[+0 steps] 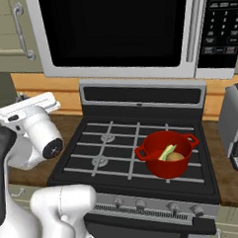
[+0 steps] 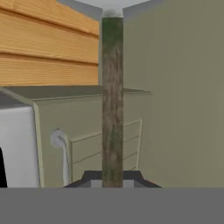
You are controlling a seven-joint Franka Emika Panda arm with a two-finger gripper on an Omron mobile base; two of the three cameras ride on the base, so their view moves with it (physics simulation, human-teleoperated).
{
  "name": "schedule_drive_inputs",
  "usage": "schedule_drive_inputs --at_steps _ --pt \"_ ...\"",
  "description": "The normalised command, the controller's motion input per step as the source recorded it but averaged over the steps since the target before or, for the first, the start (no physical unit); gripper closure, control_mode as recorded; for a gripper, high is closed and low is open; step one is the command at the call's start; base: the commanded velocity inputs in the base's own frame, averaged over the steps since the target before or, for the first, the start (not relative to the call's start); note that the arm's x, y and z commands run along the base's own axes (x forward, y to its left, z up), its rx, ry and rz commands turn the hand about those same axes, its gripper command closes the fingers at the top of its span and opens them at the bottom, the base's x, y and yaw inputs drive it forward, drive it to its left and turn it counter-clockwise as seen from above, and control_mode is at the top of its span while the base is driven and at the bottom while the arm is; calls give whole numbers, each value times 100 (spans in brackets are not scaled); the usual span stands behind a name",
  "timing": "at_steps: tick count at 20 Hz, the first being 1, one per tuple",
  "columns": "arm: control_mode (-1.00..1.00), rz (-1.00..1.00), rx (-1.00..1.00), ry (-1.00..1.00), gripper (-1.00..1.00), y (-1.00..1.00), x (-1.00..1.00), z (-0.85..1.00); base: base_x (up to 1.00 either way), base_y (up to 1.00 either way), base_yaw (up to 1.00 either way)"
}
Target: Put the corn and potato in the pot. Retrieve the spatula and lightly stir the vegetables in the pot.
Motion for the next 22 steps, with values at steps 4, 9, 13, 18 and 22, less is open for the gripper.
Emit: schedule_drive_inputs --at_steps 4,9,13,18,22 --pt "-100 -6 10 7 100 -78 -7 37 0 0 0" --pt "-100 -8 8 8 100 -80 -4 32 0 0 0" --pt "-100 -8 10 12 100 -93 0 20 0 0 0" --pt "-100 -9 5 6 100 -100 0 14 0 0 0" --pt "-100 -15 0 7 100 -88 0 11 0 0 0"
